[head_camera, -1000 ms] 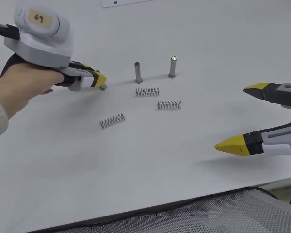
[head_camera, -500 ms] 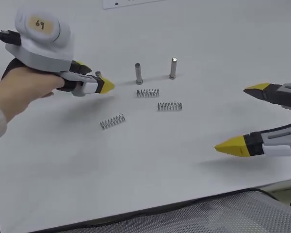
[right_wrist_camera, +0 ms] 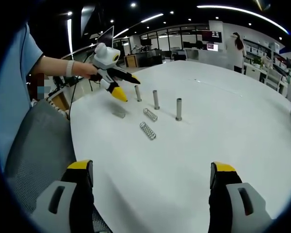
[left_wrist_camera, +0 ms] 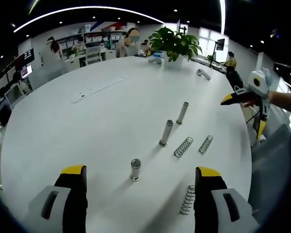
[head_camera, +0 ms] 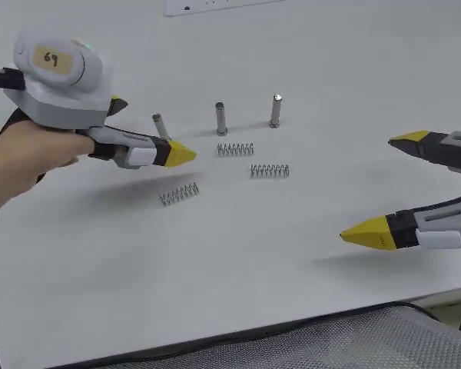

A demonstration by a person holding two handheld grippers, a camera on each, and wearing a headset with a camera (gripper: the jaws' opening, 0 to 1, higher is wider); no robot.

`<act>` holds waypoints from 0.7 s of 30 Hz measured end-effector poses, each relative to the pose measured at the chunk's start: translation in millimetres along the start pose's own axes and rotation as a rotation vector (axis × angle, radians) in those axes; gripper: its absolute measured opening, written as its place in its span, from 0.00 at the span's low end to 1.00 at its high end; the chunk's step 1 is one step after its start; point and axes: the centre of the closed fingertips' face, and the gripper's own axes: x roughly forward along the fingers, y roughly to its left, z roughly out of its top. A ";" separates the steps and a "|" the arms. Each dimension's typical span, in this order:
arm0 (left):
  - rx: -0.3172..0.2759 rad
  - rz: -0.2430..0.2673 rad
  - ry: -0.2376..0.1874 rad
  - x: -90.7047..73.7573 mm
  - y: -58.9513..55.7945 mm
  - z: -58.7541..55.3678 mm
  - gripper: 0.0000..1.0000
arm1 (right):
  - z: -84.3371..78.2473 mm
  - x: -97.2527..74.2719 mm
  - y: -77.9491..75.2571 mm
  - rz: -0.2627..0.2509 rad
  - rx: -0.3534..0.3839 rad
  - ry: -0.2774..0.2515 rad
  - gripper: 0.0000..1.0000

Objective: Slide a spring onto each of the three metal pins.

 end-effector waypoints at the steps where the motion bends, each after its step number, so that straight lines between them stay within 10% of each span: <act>1: 0.003 -0.003 -0.005 -0.9 -0.9 -0.1 0.91 | 0.4 0.0 -0.2 -0.001 0.000 0.000 1.00; 21: 0.008 -0.056 -0.149 -27.5 -17.2 2.6 0.94 | 9.2 2.5 -2.4 -0.002 -0.016 -0.007 1.00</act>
